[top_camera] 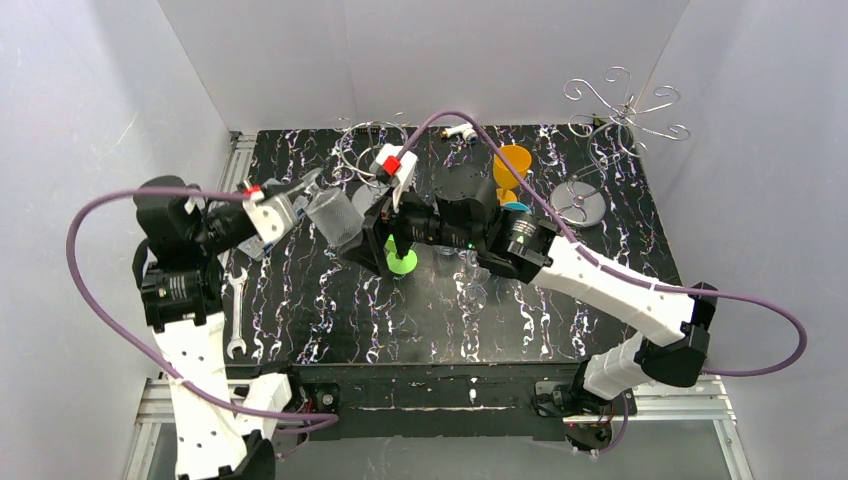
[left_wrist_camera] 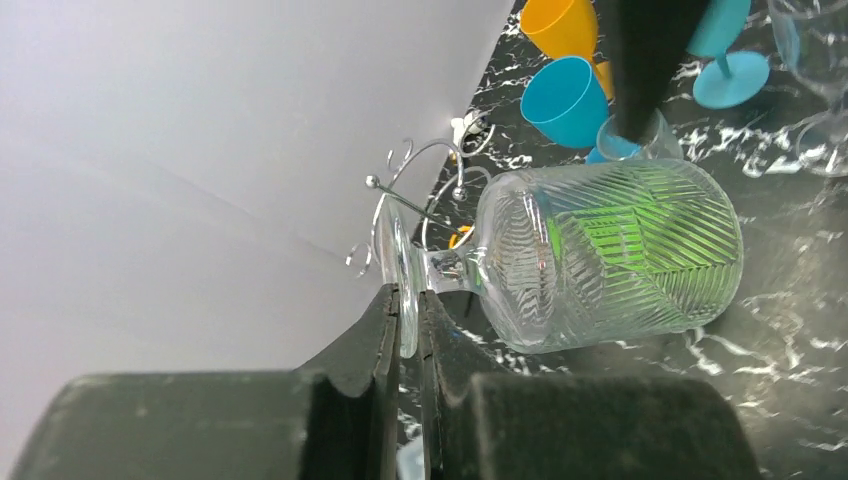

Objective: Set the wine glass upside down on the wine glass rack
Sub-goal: Turn the wine glass upside down at the wine rack.

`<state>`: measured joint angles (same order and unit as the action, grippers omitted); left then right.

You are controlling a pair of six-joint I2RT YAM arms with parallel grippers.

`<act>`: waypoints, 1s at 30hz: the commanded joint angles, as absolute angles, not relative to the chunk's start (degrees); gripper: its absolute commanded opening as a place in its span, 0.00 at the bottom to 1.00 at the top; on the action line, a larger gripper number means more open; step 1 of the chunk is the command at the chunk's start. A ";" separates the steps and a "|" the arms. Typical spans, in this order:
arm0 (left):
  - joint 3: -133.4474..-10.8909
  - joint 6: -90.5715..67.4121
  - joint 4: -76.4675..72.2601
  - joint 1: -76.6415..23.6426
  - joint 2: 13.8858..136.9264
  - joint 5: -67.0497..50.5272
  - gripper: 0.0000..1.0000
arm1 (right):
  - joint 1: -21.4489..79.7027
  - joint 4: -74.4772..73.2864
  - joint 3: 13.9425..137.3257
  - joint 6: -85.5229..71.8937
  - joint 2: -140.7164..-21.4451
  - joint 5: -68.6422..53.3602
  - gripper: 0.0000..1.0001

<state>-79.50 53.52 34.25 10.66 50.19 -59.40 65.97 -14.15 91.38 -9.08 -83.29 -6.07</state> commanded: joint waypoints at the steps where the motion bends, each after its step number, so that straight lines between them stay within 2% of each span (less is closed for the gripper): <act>1: -76.98 66.08 31.90 10.48 44.78 -66.75 0.00 | 61.91 -10.79 94.65 -9.72 -85.56 -7.86 0.98; 12: -73.78 75.42 32.03 10.50 41.34 -68.67 0.00 | 60.21 5.56 90.00 -18.92 -90.21 -26.43 0.98; 15: -73.95 74.76 32.14 10.44 41.66 -68.76 0.00 | 60.21 10.39 87.64 -20.57 -90.30 -28.17 0.98; 22: -75.24 72.34 31.36 10.45 42.71 -68.47 0.00 | 60.21 9.44 87.49 -19.98 -93.28 -25.56 0.97; 24: -75.26 72.03 31.24 10.46 43.03 -68.19 0.00 | 60.21 10.02 86.78 -19.94 -93.29 -23.55 0.85; 30: -75.80 67.93 29.98 10.46 45.15 -66.50 0.01 | 60.21 8.46 84.42 -16.96 -90.99 -16.13 0.34</act>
